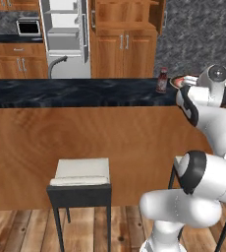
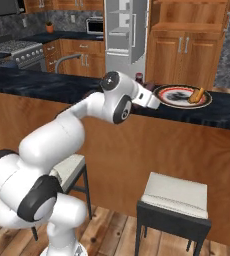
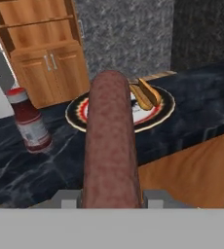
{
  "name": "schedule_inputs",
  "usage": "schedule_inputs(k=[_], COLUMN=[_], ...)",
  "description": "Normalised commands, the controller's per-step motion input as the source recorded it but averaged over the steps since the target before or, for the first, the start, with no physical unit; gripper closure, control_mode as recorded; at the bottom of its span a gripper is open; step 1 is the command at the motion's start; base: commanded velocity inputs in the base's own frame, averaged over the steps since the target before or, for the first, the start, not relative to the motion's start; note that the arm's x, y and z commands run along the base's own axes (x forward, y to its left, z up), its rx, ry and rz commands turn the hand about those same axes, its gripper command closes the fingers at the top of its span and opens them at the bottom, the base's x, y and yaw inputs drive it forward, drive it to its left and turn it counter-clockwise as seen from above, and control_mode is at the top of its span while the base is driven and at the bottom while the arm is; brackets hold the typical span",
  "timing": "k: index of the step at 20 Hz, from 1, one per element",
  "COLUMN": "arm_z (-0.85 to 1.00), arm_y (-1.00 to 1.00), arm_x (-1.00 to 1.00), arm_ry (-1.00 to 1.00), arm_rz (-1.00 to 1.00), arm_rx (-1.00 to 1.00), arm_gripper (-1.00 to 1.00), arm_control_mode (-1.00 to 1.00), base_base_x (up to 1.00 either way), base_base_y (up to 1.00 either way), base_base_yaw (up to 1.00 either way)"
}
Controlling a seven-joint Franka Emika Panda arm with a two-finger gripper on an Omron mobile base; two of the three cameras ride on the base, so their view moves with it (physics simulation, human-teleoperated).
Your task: Move the hot dog bun to the plate on the dining table and place the condiment next to that plate. Then navigate to the fridge and take the sausage and place it on the plate as well.
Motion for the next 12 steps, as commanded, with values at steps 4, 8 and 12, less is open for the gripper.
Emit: schedule_inputs(k=[4,8,12], arm_z=[0.04,-0.06,-0.3], arm_y=[-0.2,-0.13,-0.11], arm_x=[0.41,0.35,0.53], arm_ry=[0.11,0.08,0.0], arm_rz=[0.0,0.0,0.0], arm_rx=[0.0,0.0,0.0], arm_gripper=[1.0,1.0,1.0], arm_control_mode=[-1.0,-1.0,-1.0], base_base_x=[0.0,0.0,0.0], base_base_y=[0.0,0.0,0.0], base_base_yaw=[0.0,0.0,0.0])
